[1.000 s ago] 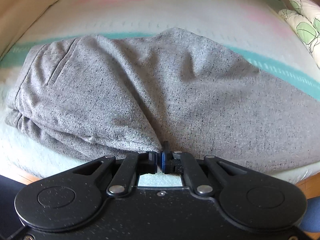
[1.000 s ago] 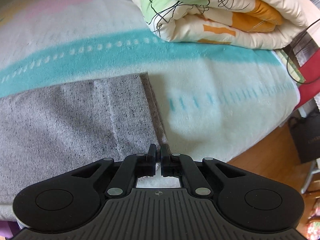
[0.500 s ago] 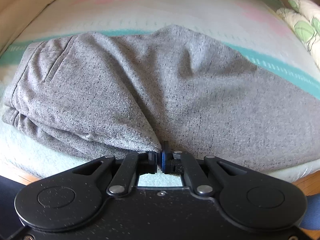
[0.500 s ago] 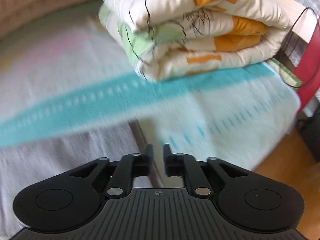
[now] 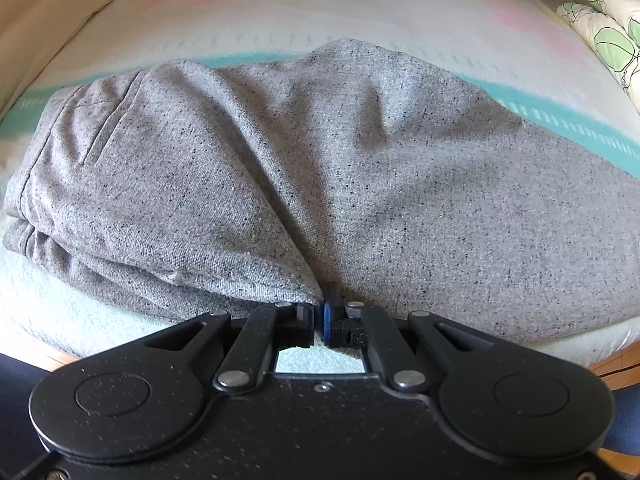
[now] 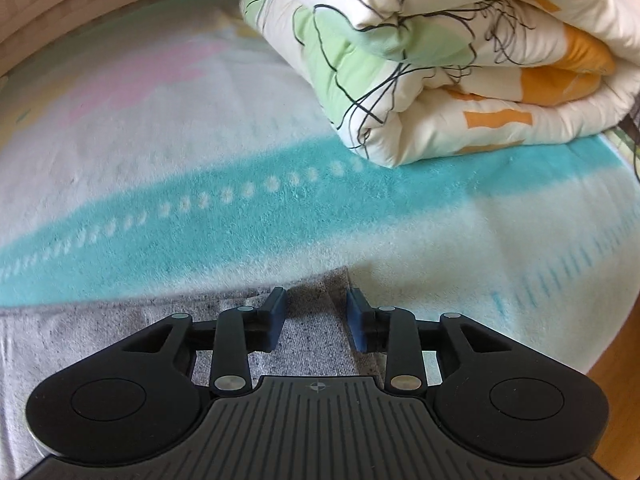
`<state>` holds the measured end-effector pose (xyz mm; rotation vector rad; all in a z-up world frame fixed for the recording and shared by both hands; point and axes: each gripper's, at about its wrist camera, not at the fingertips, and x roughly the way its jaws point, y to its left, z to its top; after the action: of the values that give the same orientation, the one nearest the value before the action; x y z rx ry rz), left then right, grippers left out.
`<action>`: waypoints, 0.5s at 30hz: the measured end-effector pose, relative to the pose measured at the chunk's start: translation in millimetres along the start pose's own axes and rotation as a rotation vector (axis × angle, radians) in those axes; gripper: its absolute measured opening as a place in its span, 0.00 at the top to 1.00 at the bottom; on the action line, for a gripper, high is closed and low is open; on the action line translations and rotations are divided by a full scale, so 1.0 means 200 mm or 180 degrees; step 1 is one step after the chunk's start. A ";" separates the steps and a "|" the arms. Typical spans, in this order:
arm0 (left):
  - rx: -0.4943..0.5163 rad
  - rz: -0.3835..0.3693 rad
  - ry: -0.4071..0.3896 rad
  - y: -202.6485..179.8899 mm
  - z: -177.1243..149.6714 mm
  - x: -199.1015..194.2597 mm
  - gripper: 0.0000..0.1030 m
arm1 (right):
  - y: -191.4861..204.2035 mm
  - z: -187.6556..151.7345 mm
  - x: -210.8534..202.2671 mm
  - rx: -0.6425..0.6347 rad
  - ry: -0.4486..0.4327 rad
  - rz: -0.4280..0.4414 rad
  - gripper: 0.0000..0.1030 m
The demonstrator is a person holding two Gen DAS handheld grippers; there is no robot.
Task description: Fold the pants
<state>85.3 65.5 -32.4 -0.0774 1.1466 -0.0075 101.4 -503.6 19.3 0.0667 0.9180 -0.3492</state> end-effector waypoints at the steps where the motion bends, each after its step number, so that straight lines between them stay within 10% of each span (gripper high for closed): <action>1: 0.0001 -0.0004 -0.0002 0.00 0.00 0.00 0.95 | 0.00 0.00 -0.01 -0.0005 0.0011 0.0028 0.75; 3: -0.0001 -0.0019 -0.0003 0.01 0.00 0.00 0.95 | 0.02 -0.01 -0.02 -0.0100 0.0030 0.0098 0.96; 11: 0.0243 0.0006 -0.0525 -0.06 -0.03 -0.15 0.96 | 0.08 0.03 -0.06 -0.0376 -0.0068 -0.0389 0.97; 15: 0.0071 0.0001 -0.0111 -0.02 -0.03 -0.04 0.94 | 0.15 0.02 0.01 -0.0510 0.0068 -0.0667 0.89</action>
<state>76.9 62.4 -26.8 -0.0573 1.1114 -0.0185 115.3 -476.0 16.2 -0.1745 0.9737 -0.4683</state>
